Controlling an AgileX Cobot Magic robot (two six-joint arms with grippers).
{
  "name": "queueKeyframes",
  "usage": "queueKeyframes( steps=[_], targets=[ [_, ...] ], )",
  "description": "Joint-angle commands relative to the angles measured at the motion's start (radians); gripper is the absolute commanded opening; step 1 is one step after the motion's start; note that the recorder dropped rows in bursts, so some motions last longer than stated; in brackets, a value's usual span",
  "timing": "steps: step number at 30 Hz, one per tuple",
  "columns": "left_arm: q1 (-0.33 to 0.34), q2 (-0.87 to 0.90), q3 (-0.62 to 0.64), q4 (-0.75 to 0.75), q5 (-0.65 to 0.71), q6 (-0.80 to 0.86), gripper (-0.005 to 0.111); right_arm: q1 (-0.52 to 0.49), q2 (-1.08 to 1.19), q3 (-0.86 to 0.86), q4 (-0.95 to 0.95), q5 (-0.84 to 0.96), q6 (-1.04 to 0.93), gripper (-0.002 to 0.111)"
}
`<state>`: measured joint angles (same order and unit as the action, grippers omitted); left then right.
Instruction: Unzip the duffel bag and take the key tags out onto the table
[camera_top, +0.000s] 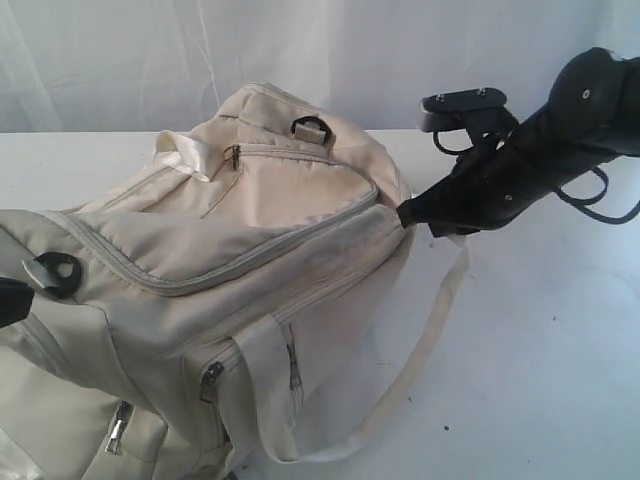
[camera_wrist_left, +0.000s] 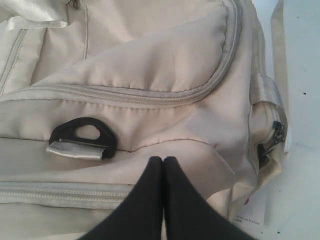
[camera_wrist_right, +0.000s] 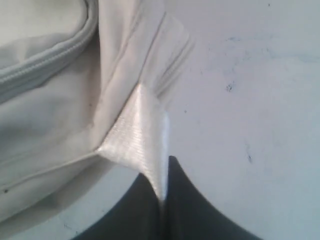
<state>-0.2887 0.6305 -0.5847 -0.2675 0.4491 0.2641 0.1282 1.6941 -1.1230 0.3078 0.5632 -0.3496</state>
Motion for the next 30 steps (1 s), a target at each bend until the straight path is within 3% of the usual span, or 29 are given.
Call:
queueKeyframes(
  steps=[1,8,14,21,23,24,28,30],
  targets=[
    [-0.004,-0.003,0.037,-0.009,-0.037,-0.002,0.000,-0.018,-0.063,-0.003,-0.104,0.119,0.083,0.000],
    [-0.004,-0.003,0.036,-0.009,-0.022,-0.002,0.000,-0.018,-0.209,0.046,-0.104,0.299,0.089,0.000],
    [-0.004,-0.003,0.036,-0.009,-0.012,-0.002,0.000,-0.018,-0.379,0.247,-0.023,0.338,0.099,0.000],
    [-0.004,-0.003,0.036,-0.011,-0.013,-0.002,0.000,-0.018,-0.435,0.311,0.016,0.332,0.032,0.003],
    [-0.004,-0.003,0.036,-0.011,-0.010,-0.002,0.000,-0.018,-0.435,0.307,0.016,0.314,0.030,0.018],
    [-0.004,-0.003,0.036,-0.016,-0.010,-0.002,0.000,-0.018,-0.435,0.297,0.014,0.312,0.030,0.033],
    [-0.004,-0.003,0.036,-0.021,-0.010,-0.002,0.000,-0.018,-0.435,0.213,0.008,0.241,0.030,0.073],
    [-0.004,-0.003,0.036,-0.023,-0.010,-0.002,0.000,-0.018,-0.435,0.168,0.015,0.077,0.032,0.075]
  ],
)
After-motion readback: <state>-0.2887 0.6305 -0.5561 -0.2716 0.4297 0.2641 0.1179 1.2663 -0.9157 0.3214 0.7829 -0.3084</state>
